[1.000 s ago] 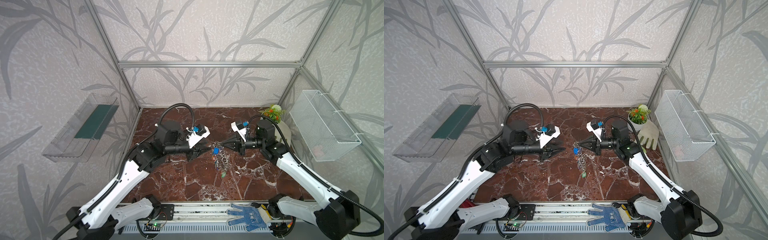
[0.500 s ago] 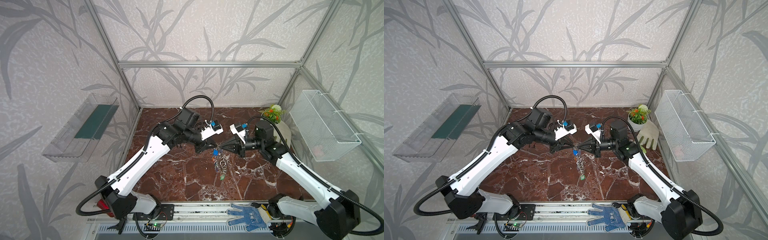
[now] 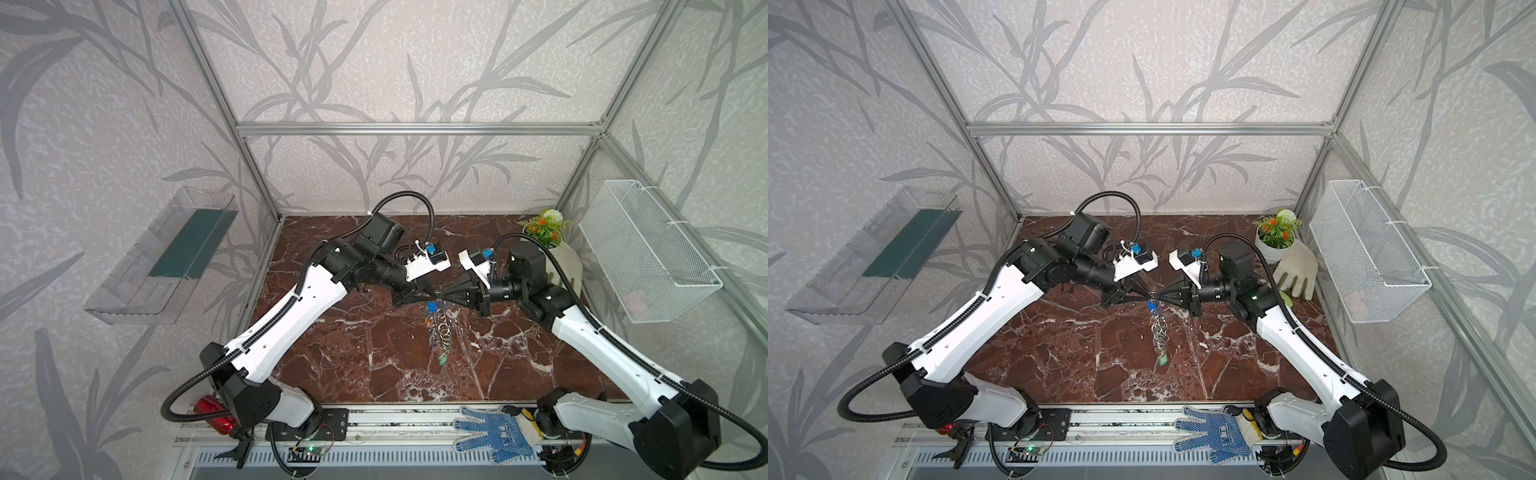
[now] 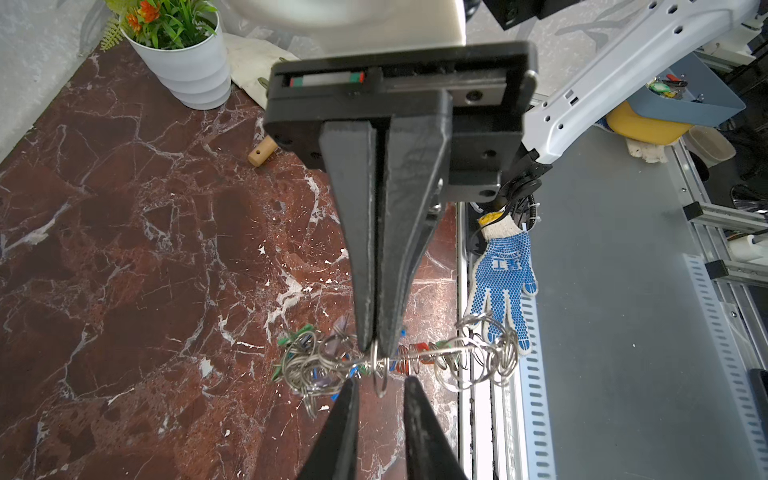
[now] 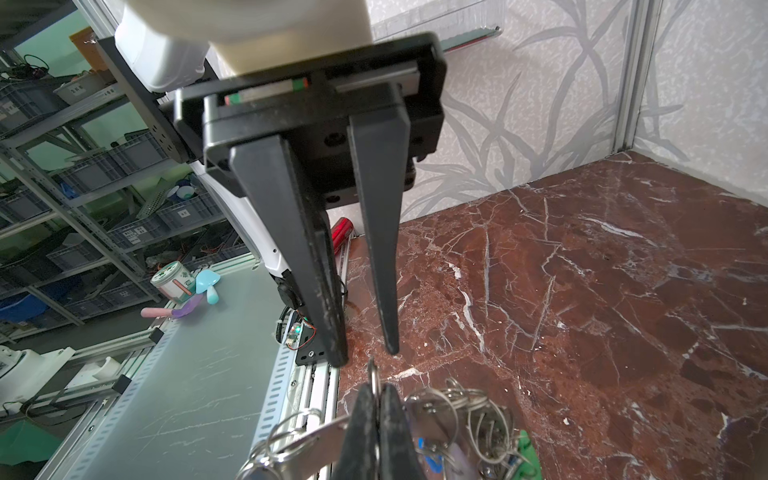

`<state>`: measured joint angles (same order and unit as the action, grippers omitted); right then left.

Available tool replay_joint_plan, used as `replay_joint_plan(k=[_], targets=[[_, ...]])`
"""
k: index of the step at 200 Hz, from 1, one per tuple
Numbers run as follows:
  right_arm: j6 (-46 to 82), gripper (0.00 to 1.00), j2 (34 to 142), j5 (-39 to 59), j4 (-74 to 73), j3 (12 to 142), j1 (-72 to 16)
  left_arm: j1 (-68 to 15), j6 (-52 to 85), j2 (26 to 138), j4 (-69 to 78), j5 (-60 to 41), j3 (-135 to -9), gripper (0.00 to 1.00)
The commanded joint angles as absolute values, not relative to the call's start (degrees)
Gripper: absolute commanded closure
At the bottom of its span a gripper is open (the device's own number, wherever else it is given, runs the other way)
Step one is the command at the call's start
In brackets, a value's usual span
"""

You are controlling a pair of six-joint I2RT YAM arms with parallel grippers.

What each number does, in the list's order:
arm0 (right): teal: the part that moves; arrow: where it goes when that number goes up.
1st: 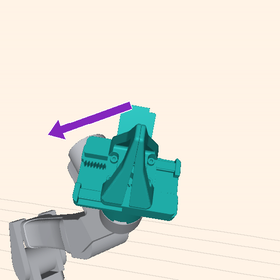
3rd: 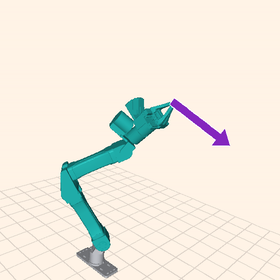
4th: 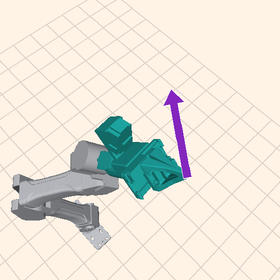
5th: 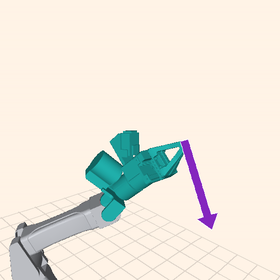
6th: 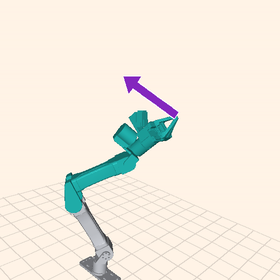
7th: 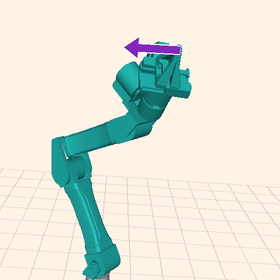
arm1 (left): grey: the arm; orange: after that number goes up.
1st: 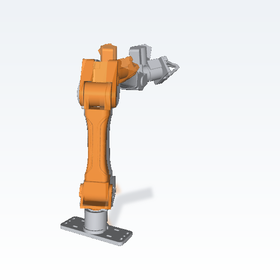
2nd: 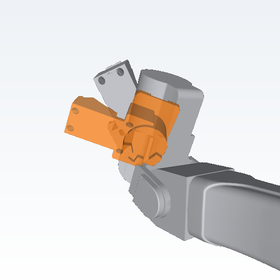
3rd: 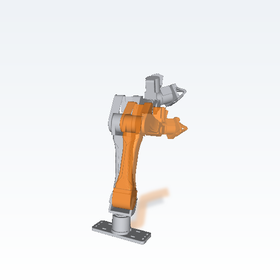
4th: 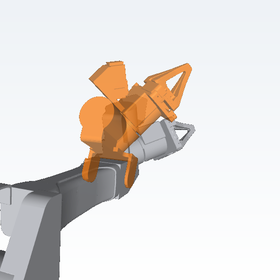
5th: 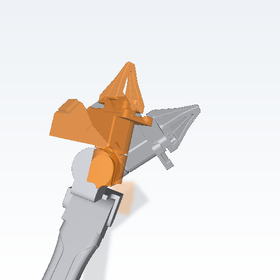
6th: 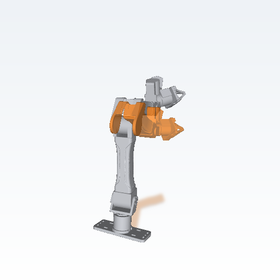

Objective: Put the keys on the keyring

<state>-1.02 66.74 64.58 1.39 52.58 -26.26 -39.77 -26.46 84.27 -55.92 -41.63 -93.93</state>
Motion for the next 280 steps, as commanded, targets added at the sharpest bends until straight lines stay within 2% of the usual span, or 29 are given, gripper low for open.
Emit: replay_joint_plan(k=[1, 55, 95, 131, 139, 170, 208, 244, 280], targets=[[-1.5, 1.00, 65.8, 66.6, -0.6, 54.9, -26.6, -40.2, -27.6, 85.4, -57.1, -42.7, -96.3, 0.80], [-1.4, 1.00, 65.9, 66.7, -0.8, 54.9, -26.6, -40.5, -27.4, 86.5, -57.7, -42.0, -97.1, 0.93], [-1.3, 1.00, 65.7, 67.0, -1.0, 54.9, -26.6, -40.9, -27.3, 87.4, -58.3, -41.7, -97.7, 1.00], [-1.0, 1.00, 65.7, 67.0, -1.3, 55.0, -26.6, -41.3, -27.4, 88.2, -59.4, -41.7, -98.5, 0.97], [-1.0, 1.00, 65.7, 67.1, -1.3, 55.1, -26.6, -41.2, -27.4, 88.4, -59.5, -41.7, -98.5, 1.00], [-0.8, 1.00, 65.5, 66.9, -1.4, 55.1, -26.6, -41.4, -25.5, 88.2, -57.9, -42.2, -97.7, 1.00], [-1.1, 1.00, 65.5, 64.8, -0.4, 55.0, -26.6, -41.1, -17.0, 80.6, -38.2, -34.9, -85.0, 1.00], [-0.4, 0.90, 66.2, 63.9, 0.1, 55.2, -26.6, -40.7, -8.9, 72.5, -20.3, -36.0, -72.4, 1.00], [0.6, 0.79, 65.9, 63.9, -0.8, 55.2, -26.6, -40.7, -4.3, 68.2, -11.0, -36.1, -65.2, 1.00]])
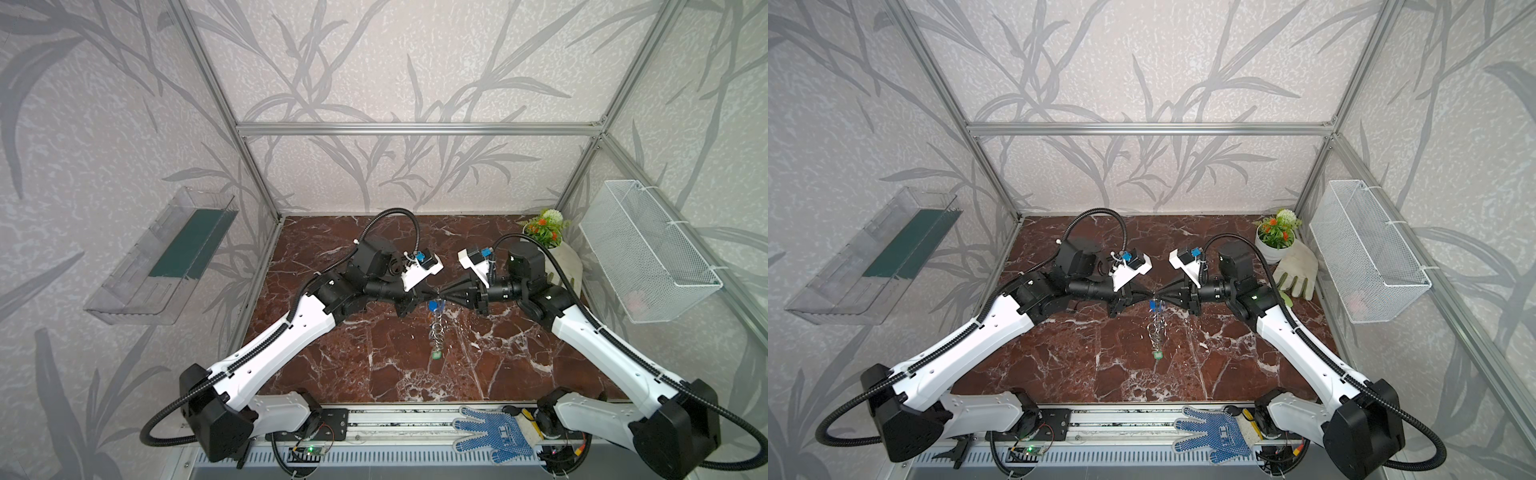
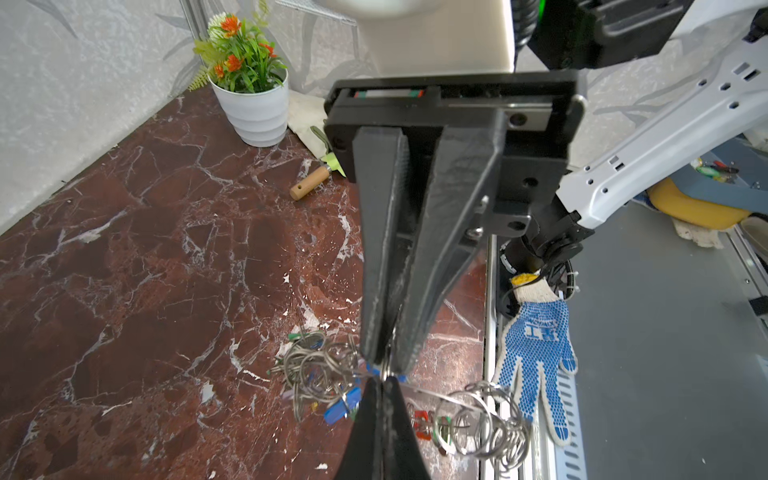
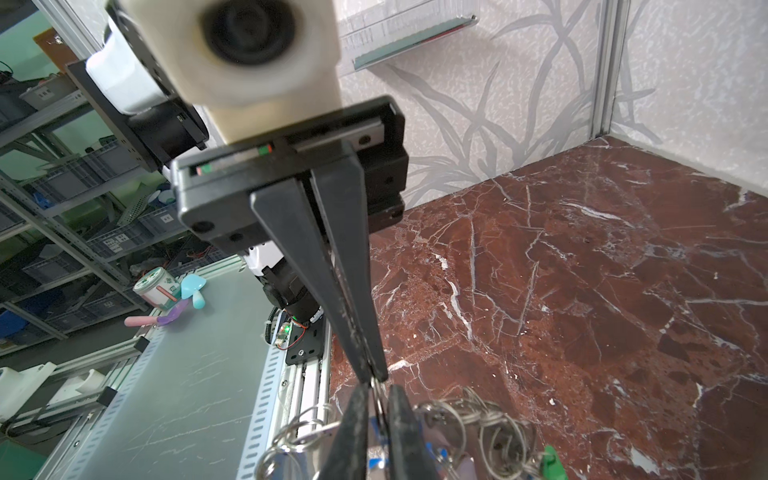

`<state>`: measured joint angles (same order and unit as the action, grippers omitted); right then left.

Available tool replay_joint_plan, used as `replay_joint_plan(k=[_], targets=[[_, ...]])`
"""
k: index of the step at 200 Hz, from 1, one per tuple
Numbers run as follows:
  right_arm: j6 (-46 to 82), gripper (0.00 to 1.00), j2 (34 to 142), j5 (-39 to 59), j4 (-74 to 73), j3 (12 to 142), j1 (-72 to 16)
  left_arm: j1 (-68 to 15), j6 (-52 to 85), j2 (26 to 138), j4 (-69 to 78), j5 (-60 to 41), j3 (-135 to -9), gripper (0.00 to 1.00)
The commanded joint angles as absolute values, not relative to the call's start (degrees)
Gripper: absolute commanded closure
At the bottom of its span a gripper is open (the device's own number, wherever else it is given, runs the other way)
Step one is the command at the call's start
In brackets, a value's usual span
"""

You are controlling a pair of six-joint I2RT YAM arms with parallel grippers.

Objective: Put the keys on the keyring

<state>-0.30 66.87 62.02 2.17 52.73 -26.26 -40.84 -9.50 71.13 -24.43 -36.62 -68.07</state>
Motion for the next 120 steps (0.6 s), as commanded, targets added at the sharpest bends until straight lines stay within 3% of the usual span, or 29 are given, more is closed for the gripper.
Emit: replay_joint_plan(k=[1, 60, 120], targets=[[0.6, 0.79, 65.9, 63.9, -0.8, 55.2, -26.6, -40.7, -4.1, 68.0, -10.8, -36.1, -65.0, 1.00], [3.8, 0.64, 65.3, 60.2, -3.5, 53.8, -25.6, -40.9, 3.2, 62.7, 3.9, -33.3, -56.3, 1.00], [11.8, 0.58, 66.3, 61.8, -13.8, 51.5, -22.5, -43.4, 5.2, 57.1, 15.2, -27.6, -48.4, 1.00]])
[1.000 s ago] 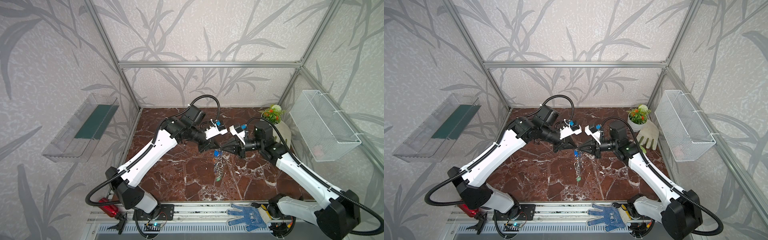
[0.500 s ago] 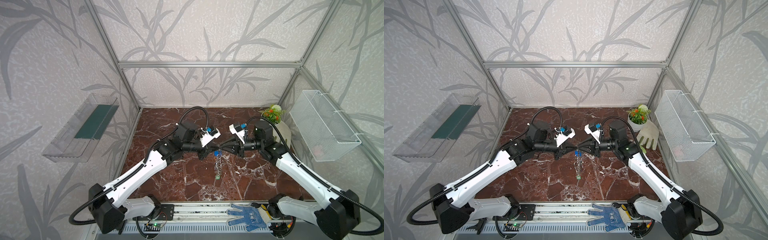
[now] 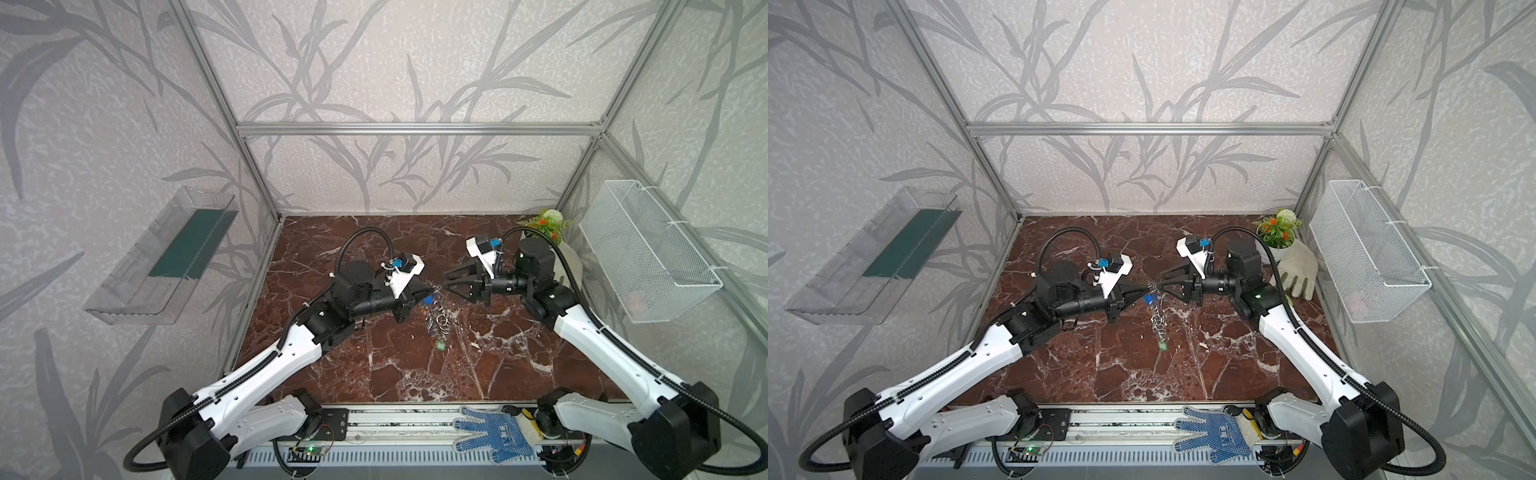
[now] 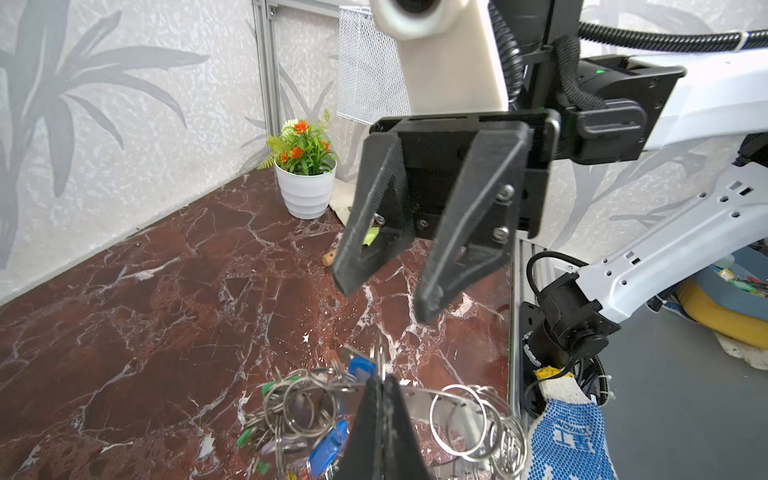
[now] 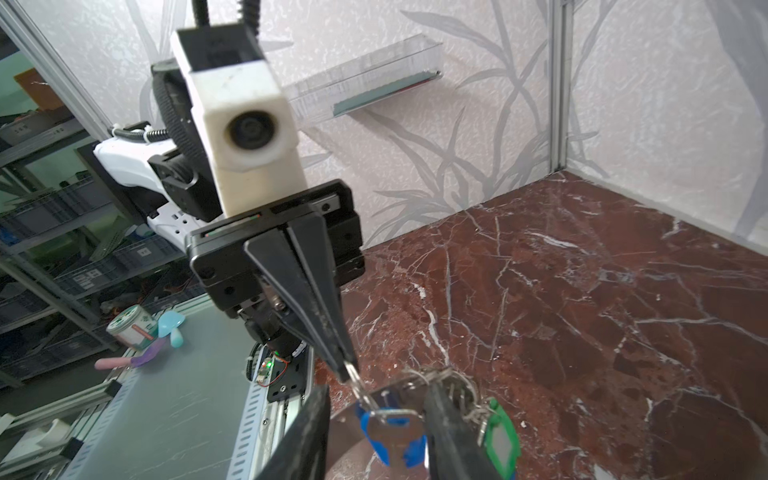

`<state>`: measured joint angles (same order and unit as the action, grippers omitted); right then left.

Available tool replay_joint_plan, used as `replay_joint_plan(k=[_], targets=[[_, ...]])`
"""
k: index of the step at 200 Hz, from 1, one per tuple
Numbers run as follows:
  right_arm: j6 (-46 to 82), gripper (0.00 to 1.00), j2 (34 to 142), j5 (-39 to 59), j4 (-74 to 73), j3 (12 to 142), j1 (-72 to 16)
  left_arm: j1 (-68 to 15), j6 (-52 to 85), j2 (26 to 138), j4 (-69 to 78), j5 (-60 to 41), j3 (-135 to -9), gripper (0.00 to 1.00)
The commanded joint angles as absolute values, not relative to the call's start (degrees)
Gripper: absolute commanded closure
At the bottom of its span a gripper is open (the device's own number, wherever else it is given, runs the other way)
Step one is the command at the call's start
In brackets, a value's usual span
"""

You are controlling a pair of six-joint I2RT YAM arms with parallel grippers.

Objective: Put the keys on the keyring

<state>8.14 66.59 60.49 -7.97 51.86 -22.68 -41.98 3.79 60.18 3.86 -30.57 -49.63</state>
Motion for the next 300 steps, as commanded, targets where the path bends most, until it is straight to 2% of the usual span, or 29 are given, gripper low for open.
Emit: replay_joint_plan(k=[1, 73, 206, 255, 271, 300], targets=[[11.8, 0.58, 66.4, 61.8, -13.9, 51.5, -22.5, -43.4, 5.3, 57.0, 15.3, -27.4, -48.4, 1.00], [17.3, 0.62, 67.9, 68.5, -22.8, 50.6, -23.4, -46.6, 5.8, 55.5, 24.9, -22.7, -43.0, 1.00], [15.6, 0.75, 68.9, 69.3, -21.7, 49.1, -24.8, -47.9, 8.8, 55.2, 34.3, -18.8, -39.0, 1.00], [16.0, 0.84, 69.3, 69.5, -22.3, 49.2, -24.8, -47.9, 10.1, 55.5, 35.7, -18.8, -38.5, 1.00], [16.1, 0.92, 69.3, 69.4, -22.6, 49.0, -24.9, -47.9, 10.5, 55.9, 35.2, -19.0, -38.6, 1.00], [17.1, 0.99, 69.0, 69.1, -24.1, 48.6, -25.0, -47.9, 11.4, 56.3, 35.1, -19.1, -38.4, 1.00]])
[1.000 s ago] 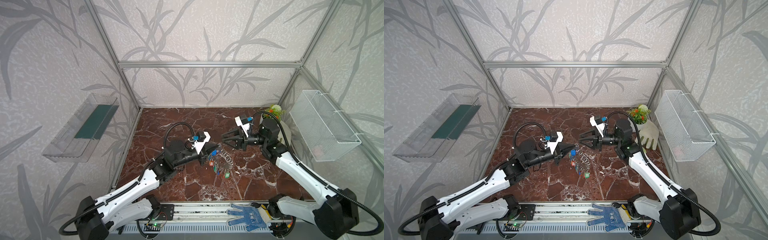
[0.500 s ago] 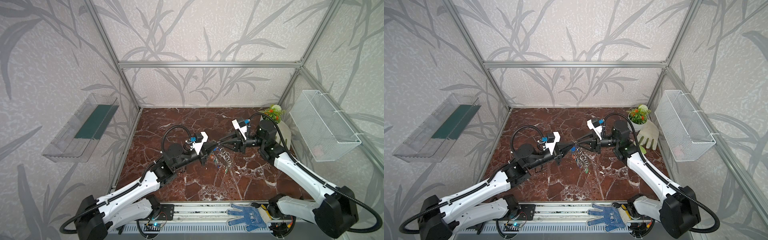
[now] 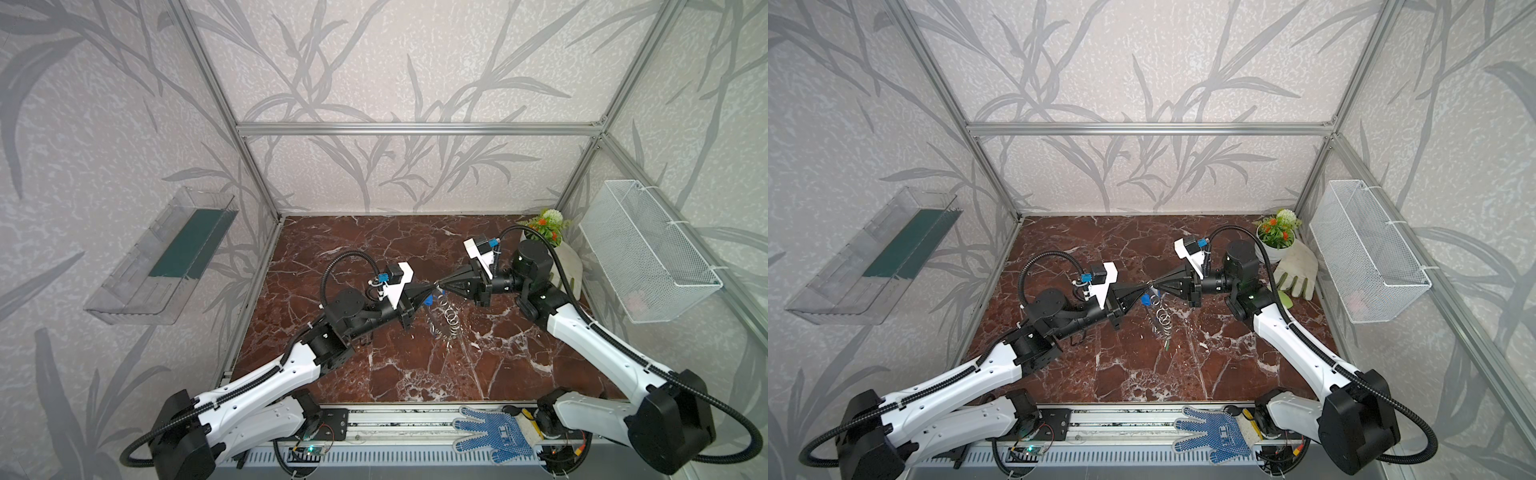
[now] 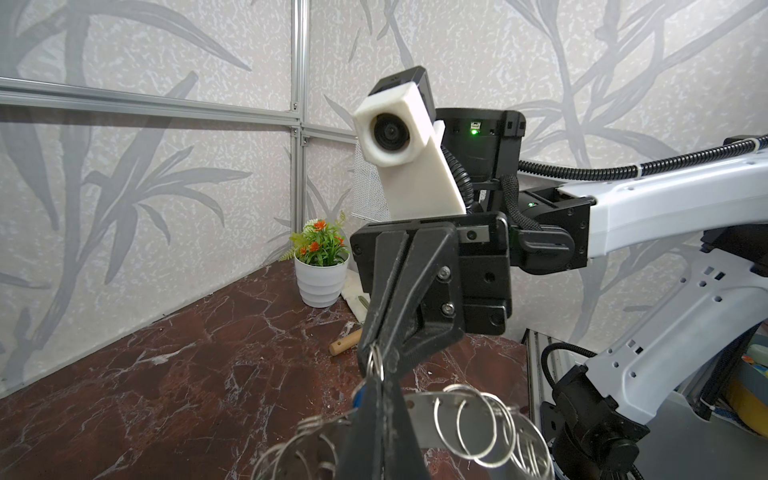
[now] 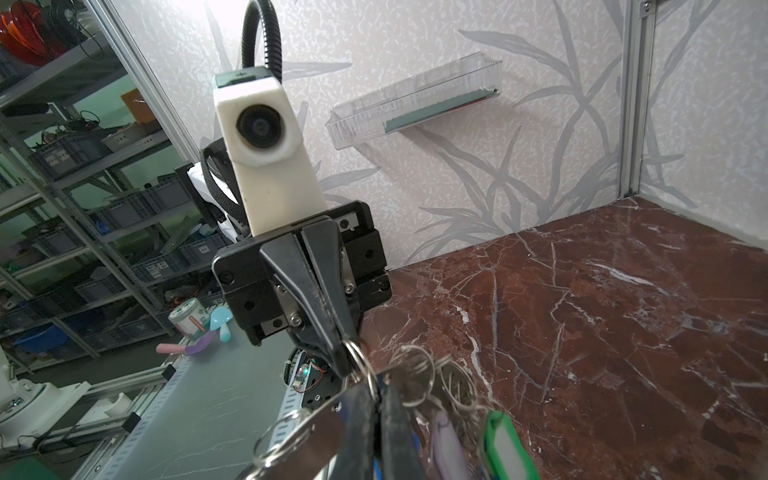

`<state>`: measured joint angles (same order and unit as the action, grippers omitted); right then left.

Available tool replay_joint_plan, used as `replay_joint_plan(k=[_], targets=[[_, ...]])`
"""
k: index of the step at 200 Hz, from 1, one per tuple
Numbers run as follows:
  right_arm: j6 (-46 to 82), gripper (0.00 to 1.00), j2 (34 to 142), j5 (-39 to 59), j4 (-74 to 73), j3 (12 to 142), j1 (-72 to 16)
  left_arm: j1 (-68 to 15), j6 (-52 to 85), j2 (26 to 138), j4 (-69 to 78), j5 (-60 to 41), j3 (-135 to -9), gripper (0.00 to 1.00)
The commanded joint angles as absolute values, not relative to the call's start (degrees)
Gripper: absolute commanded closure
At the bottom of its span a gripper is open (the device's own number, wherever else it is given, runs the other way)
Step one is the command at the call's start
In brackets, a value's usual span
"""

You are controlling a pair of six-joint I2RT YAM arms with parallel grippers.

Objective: Put the keys on the keyring

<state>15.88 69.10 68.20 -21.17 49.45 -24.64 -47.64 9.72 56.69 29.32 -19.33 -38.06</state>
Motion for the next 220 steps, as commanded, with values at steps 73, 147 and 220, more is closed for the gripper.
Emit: replay_joint_plan(k=[73, 147, 220], targets=[[17.8, 1.00, 67.6, 66.8, -24.9, 47.7, -25.0, -48.0, 14.2, 56.0, 30.1, -18.3, -38.8, 1.00], [14.0, 1.00, 66.1, 62.8, -18.5, 49.0, -25.0, -46.6, 13.7, 54.9, 9.8, -24.0, -44.8, 0.92], [8.2, 1.00, 64.3, 59.5, -11.2, 50.5, -26.5, -38.8, 8.4, 54.8, -6.7, -34.1, -52.3, 0.74]])
